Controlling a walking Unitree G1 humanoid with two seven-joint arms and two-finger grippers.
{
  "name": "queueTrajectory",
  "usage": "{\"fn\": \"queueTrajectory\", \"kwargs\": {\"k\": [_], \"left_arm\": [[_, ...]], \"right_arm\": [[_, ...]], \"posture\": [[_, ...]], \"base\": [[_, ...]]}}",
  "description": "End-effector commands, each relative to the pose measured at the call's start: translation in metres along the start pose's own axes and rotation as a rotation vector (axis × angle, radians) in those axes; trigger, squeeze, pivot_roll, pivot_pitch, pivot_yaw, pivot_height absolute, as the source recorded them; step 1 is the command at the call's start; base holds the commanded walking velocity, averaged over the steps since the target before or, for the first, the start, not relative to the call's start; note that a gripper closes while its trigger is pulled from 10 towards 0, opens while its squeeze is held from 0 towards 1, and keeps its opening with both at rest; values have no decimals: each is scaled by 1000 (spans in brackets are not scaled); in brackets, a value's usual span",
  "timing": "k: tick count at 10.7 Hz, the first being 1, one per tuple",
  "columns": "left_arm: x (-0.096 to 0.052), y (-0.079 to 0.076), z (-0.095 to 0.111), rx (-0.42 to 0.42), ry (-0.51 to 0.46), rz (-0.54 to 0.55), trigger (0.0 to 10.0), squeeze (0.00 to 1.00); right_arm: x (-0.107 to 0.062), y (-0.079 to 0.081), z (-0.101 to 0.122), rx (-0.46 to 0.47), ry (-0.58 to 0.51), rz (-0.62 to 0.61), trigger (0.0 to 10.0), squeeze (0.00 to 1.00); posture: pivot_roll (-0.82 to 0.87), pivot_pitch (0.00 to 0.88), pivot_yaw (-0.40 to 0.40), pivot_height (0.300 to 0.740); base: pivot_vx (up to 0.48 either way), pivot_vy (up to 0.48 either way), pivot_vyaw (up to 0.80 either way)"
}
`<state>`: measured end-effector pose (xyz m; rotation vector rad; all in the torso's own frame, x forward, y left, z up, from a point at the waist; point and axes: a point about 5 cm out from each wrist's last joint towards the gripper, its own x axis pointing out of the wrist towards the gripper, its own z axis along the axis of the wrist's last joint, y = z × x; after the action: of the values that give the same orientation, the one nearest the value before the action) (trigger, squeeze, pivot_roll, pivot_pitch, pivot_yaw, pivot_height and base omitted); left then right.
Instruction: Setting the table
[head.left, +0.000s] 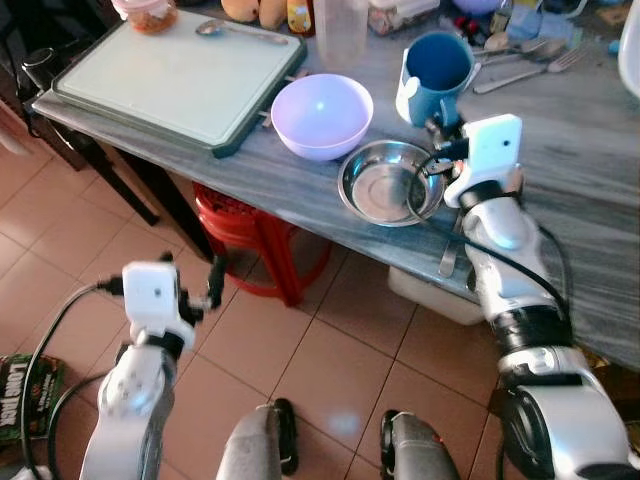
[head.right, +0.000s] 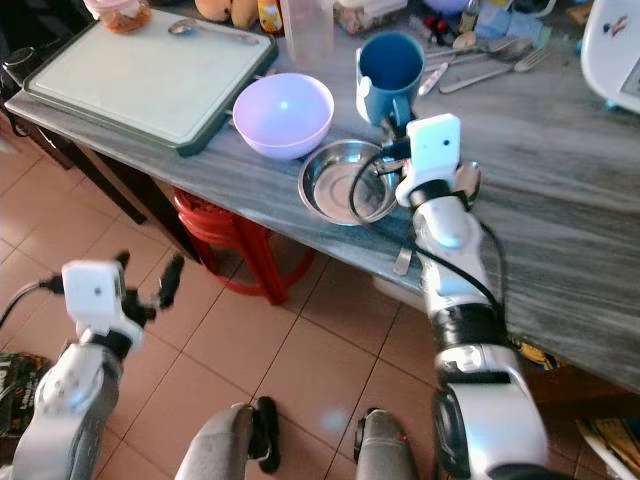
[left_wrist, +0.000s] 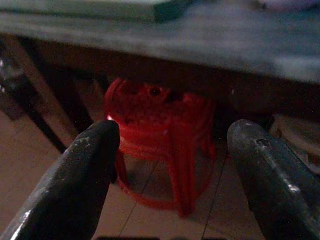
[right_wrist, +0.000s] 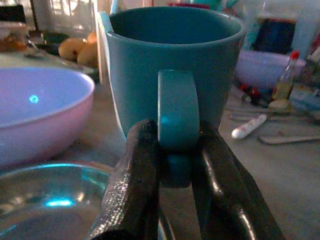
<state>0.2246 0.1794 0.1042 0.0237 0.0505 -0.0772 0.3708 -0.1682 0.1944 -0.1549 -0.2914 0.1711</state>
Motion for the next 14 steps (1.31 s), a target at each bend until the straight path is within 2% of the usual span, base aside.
{"fn": "queueTrajectory", "kwargs": {"k": [1,7,8,10,14], "left_arm": [[-4,3,0,15,14,1,10000,0],[0,6,2,24,23,8,10000,0],[1,6,2,22,22,8,10000,0],[4,5,2,21,21,8,10000,0],[9,4,2,18,13,16,10000,0]], "right_arm": [[5,1,4,1,-9,-7,10000,0],[9,6,-17,17,114,-12,10000,4],[9,4,-16,16,110,-20,10000,59],[11,1,-12,1,92,-30,10000,24],[19,-10,10,-16,1,-70,10000,0]], "posture": [[118,279,113,740],[123,251,107,740],[120,246,107,740],[116,240,106,740],[103,224,103,740]], "base": [[0,0,0],[0,0,0],[0,0,0],[0,0,0],[0,0,0]]}}
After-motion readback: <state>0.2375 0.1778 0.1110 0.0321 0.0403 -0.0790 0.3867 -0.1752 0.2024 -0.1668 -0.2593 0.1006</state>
